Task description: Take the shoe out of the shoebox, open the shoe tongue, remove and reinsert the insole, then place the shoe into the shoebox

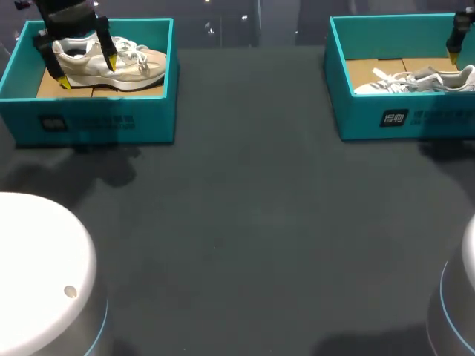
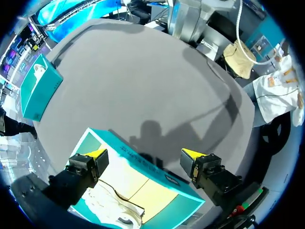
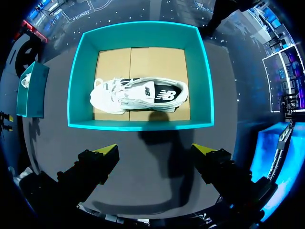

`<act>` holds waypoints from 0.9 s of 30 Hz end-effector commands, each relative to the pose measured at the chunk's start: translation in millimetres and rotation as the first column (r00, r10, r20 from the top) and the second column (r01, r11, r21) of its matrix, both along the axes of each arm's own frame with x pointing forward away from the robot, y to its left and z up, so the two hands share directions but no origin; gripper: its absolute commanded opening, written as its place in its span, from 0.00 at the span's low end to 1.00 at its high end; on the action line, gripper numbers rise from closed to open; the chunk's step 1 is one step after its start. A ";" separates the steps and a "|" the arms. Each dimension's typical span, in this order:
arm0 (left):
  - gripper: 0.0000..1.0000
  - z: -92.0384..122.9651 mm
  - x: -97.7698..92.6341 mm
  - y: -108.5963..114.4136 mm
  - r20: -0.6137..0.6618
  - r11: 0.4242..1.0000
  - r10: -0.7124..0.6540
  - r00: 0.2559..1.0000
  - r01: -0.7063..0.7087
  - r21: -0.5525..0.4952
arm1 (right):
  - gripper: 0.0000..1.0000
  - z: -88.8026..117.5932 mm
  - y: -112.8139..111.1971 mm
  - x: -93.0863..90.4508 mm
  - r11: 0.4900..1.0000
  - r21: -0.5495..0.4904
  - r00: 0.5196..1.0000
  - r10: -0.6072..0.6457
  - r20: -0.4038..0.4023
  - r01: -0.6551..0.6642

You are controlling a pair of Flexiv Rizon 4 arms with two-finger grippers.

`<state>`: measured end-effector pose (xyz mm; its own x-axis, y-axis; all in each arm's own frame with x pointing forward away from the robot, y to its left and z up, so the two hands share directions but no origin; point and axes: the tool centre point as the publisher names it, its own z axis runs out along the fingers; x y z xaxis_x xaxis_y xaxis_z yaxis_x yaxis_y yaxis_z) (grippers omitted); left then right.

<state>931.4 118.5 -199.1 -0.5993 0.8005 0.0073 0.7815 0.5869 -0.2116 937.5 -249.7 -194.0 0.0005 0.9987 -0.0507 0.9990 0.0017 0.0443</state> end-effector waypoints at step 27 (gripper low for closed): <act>1.00 -12.9 131.4 79.4 0.140 0.961 -0.277 0.951 0.271 0.058 | 1.00 -0.1 0.0 -0.4 1.000 -0.001 1.000 -0.001 0.001 0.001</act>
<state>1052.1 193.7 -204.2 -0.3661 0.9302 -0.0255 0.9294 0.3641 -0.0599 937.5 -249.8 -194.0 0.0007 0.9987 -0.0508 0.9990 0.0016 0.0445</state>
